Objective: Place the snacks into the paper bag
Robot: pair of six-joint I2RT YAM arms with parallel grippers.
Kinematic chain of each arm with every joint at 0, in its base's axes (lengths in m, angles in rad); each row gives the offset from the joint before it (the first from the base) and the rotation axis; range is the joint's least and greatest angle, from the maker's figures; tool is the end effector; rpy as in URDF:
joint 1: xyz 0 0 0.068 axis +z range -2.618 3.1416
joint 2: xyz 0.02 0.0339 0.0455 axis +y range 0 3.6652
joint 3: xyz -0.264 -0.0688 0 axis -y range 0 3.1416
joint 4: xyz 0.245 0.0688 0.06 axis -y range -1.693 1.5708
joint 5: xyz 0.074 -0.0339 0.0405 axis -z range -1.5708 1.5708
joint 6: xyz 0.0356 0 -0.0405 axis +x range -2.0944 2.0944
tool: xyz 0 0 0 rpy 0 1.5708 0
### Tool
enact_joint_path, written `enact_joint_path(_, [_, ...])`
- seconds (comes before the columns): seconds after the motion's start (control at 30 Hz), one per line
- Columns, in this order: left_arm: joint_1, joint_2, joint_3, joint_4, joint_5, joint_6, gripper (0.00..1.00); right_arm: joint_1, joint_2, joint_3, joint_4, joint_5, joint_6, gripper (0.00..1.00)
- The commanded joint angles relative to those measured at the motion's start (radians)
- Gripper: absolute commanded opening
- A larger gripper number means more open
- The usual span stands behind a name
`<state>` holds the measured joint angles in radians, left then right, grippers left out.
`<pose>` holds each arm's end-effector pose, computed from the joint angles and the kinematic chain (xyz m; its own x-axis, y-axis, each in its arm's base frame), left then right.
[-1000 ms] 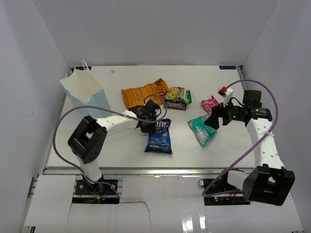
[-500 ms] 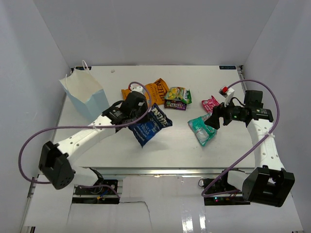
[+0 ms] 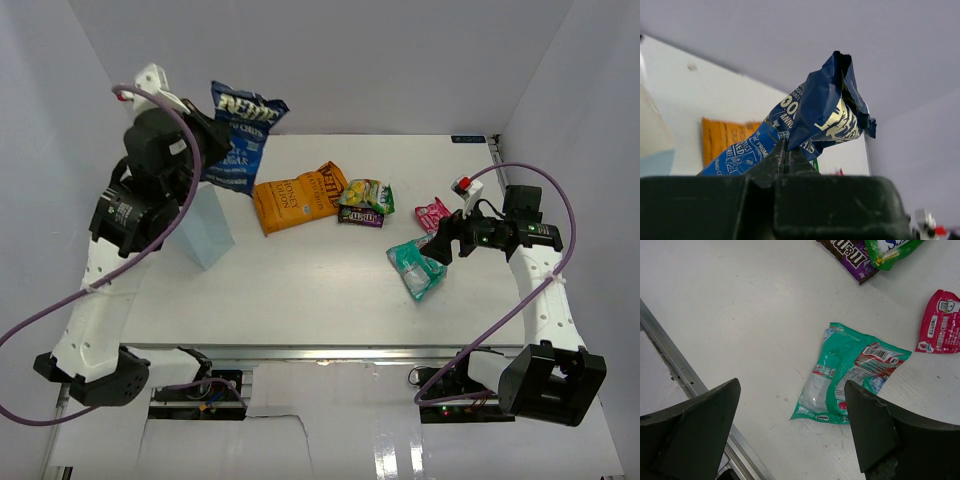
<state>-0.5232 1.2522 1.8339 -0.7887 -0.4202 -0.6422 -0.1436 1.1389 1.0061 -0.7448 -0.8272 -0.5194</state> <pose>0.1920 -0.0940 0.5271 -0.2087 -0.5109 -0.8339 -0.0183 0.8546 -0.5190 0.2244 -0.0060 0.3048 -0.4779 -0.2704 -0.8357 -0.6979 0.6947 0.1743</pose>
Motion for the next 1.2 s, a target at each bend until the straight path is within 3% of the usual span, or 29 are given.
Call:
enact_joint_path(0.0, [0.057,0.074,0.227,-0.118,-0.152,0.061,0.0,-0.005,0.005,0.031,0.033,-0.038,0.007,0.9])
enact_joint_path(0.1, [0.118,0.121,0.321,-0.152,-0.216,0.07,0.0,-0.007,0.004,0.029,0.032,-0.032,0.002,0.9])
enact_joint_path(0.57, [0.393,0.22,0.412,-0.156,-0.23,0.084,0.0,-0.01,0.022,0.017,0.033,-0.039,-0.016,0.9])
enact_joint_path(0.87, [0.489,0.214,0.292,-0.142,-0.236,0.108,0.0,-0.013,0.044,0.016,0.036,-0.041,-0.018,0.9])
enact_joint_path(1.17, [0.5,0.276,0.197,-0.129,-0.221,0.064,0.0,-0.019,0.061,0.019,0.038,-0.043,-0.017,0.9])
